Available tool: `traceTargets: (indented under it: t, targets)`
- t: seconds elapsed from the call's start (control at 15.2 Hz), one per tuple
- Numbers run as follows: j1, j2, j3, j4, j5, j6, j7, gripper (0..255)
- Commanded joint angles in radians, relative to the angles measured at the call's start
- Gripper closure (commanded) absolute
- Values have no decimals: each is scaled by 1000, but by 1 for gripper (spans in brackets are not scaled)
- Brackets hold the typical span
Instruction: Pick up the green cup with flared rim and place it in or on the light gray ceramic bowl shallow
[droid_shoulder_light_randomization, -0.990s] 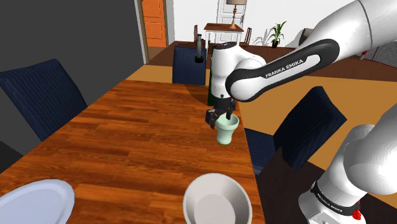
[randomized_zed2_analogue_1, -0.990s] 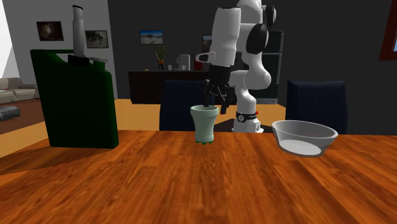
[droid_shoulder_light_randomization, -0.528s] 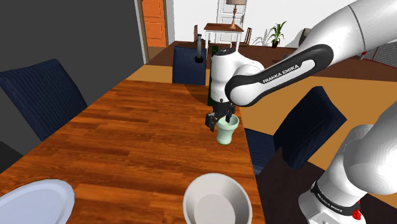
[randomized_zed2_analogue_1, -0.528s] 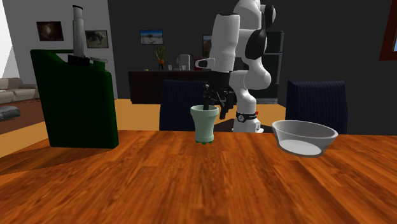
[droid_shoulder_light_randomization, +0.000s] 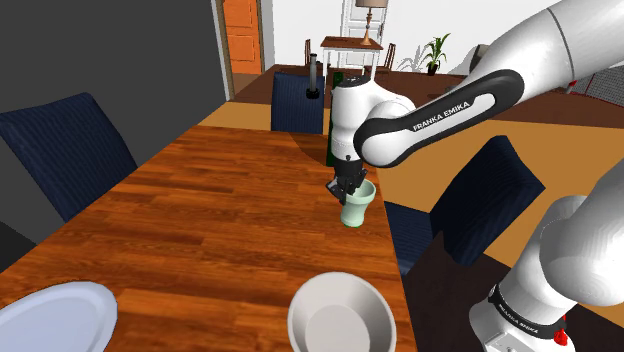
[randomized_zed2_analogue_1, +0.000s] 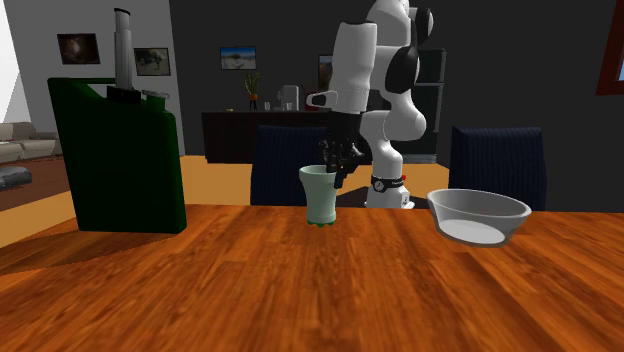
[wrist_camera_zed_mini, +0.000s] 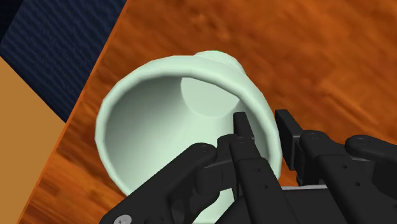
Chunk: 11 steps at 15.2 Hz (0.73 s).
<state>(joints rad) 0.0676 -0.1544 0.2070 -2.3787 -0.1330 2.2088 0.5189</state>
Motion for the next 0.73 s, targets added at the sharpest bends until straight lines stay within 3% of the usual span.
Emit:
traceTargets:
  t: [0.0, 0.26, 0.66]
  targets:
    - [0, 0, 0, 0, 1, 0, 0, 255]
    - [0, 0, 0, 0, 0, 0, 0, 255]
    - [3, -41, -3, 44, 17, -82, -20, 255]
